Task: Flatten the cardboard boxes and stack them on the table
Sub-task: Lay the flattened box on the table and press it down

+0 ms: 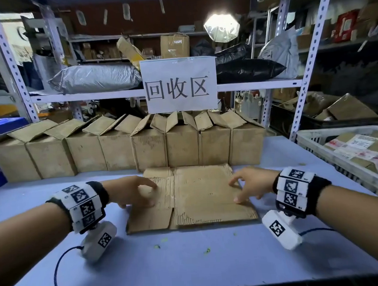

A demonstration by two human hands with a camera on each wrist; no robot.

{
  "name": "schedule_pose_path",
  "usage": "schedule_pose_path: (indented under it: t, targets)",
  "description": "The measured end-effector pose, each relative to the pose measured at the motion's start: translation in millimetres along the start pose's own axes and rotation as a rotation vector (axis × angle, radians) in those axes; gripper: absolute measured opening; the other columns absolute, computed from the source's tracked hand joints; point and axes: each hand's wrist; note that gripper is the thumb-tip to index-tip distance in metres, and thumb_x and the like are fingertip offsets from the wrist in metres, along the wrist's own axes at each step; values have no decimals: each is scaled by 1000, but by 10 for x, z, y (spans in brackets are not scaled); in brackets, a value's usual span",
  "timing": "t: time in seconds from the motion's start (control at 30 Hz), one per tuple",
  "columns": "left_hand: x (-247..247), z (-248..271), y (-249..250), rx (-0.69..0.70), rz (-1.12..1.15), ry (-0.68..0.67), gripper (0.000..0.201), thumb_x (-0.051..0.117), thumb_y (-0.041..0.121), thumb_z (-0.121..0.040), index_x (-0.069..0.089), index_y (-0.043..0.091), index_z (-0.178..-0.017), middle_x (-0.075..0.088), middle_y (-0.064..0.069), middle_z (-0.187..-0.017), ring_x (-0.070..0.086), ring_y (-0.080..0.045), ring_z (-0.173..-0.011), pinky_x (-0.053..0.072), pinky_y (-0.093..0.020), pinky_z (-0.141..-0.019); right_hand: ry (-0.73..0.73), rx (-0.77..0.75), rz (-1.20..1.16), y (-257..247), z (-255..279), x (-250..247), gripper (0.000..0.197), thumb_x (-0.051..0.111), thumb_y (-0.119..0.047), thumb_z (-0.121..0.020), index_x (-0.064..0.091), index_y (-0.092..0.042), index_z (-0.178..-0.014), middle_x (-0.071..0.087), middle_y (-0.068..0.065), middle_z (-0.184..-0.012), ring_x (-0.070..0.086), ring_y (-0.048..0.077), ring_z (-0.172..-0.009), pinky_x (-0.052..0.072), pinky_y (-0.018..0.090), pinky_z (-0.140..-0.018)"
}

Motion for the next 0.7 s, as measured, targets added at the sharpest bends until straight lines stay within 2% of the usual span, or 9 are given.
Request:
schedule_pose_path:
  t: [0.07,0.1,0.27,0.3,0.4,0.5,0.57,0.6,0.7]
  targets:
    - [-17,-46,16,-6,-65,-3,59,77,48,-86,52,44,-140,58,8,-108,54,1,-46,48,-17,-50,-30,25,45,-62,-36,-7,67,80,-30,-84,51,-24,-144,53,1,-127,63,25,-110,60,28,-67]
    - [-29,-64,15,-11,-93,-14,60,77,50,-85,52,45,-140,60,7,-112,56,1,-50,49,-18,-52,-47,37,52,-87,-59,-11,67,81,-28,-83,51,-23,-143,54,1,-122,64,27,-110,60,30,-70]
    - [-53,-118,-24,-23,-183,-30,66,75,62,-80,48,54,-140,60,16,-110,66,-11,-89,60,-24,-65,-69,50,84,-123,-179,-94,67,87,-29,-77,57,-23,-136,58,-6,-101,68,24,-98,62,33,-77]
    - [-60,-123,-26,-27,-188,-34,67,75,63,-80,48,55,-140,59,15,-112,66,-11,-91,61,-24,-67,-71,53,86,-125,-195,-102,65,86,-31,-77,59,-24,-135,58,-8,-97,67,21,-91,61,32,-75]
    - [-89,-133,-21,-34,-227,-54,66,73,65,-80,47,57,-139,61,15,-114,61,-9,-76,56,-24,-66,-92,45,125,-140,-212,-153,52,81,-37,-82,62,-24,-129,61,-9,-91,63,15,-77,56,26,-63]
    - [-132,-145,-16,-35,-327,-27,62,68,62,-85,49,51,-143,70,-1,-119,66,-19,-89,56,-33,-87,-101,0,162,-228,-178,-299,42,70,-45,-89,67,-22,-124,67,-6,-93,65,14,-82,54,21,-60]
    - [-197,-130,16,-17,-363,43,57,64,55,-92,50,42,-146,68,1,-124,69,-24,-105,56,-39,-95,-30,-31,128,-328,-165,-430,38,66,-43,-93,68,-22,-124,70,-2,-103,68,17,-89,55,24,-63]
    - [-242,-120,39,-6,-356,76,55,62,54,-94,51,38,-146,66,2,-129,68,-24,-109,56,-38,-95,18,-43,78,-384,-172,-497,35,66,-40,-94,68,-21,-123,71,1,-105,67,18,-87,55,26,-63]
    - [-397,-70,103,52,-338,178,47,59,53,-98,56,34,-141,63,6,-135,63,-15,-104,51,-18,-79,154,-109,-62,-580,-223,-677,24,64,-34,-96,68,-22,-117,70,1,-102,65,16,-80,54,29,-63]
Point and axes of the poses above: each hand's wrist, its own z-axis away from the middle knuckle, its own x-axis out of the palm, y = z × x
